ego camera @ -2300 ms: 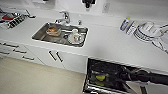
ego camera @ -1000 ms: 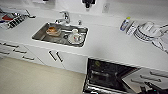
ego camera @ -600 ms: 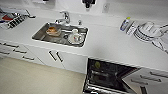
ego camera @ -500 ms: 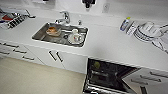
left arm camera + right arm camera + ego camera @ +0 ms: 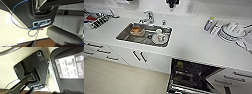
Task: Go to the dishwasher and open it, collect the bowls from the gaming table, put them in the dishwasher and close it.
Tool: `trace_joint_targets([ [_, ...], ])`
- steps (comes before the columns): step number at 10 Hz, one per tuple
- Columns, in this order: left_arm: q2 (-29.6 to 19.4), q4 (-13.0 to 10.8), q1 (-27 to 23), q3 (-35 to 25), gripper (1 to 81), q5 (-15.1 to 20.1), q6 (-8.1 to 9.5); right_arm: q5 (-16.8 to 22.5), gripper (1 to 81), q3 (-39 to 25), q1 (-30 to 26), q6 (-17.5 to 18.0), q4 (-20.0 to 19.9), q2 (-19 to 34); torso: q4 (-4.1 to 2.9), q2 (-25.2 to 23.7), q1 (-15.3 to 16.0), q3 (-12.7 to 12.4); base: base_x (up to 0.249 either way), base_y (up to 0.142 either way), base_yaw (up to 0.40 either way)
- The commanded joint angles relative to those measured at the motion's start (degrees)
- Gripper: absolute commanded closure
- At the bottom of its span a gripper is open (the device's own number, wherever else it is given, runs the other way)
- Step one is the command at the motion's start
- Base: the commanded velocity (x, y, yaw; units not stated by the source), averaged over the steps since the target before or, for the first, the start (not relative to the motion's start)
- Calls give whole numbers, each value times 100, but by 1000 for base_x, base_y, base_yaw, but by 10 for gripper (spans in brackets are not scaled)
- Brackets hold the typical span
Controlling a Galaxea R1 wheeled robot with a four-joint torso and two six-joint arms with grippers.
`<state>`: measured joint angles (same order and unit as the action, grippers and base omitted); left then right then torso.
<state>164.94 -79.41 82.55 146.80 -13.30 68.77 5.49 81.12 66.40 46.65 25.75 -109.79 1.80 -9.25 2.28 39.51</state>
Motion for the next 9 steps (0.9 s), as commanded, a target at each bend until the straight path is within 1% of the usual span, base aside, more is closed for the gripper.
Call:
trace_joint_targets([
  [1, -48, -13, 117, -19, 10, 196, -12, -302, 10, 963, 668, -42, 492, -833, 0, 0, 0, 0, 0, 0, 0],
  [3, -31, -13, 108, -11, 10, 205, -12, -302, 10, 1413, 809, -51, 527, -1275, 0, 0, 0, 0, 0, 0, 0],
  [4, -22, -13, 116, -2, 10, 205, -12, -302, 10, 1511, 880, -51, 625, -1417, 0, 0, 0, 0, 0, 0, 0],
  [6, 40, -13, 108, 121, 10, 205, -12, -302, 10, 1827, 985, -51, 668, -1706, 0, 0, 0, 0, 0, 0, 0],
  [7, 92, -14, 108, 208, 10, 196, -12, -302, 10, 1950, 1003, -51, 694, -1820, 0, -573, 369, 0, 0, 0, 0],
  [9, 119, -13, 108, 262, 10, 170, -12, -302, 10, 2135, 1029, -51, 721, -2023, 0, -637, 402, 0, 0, 0, 0],
])
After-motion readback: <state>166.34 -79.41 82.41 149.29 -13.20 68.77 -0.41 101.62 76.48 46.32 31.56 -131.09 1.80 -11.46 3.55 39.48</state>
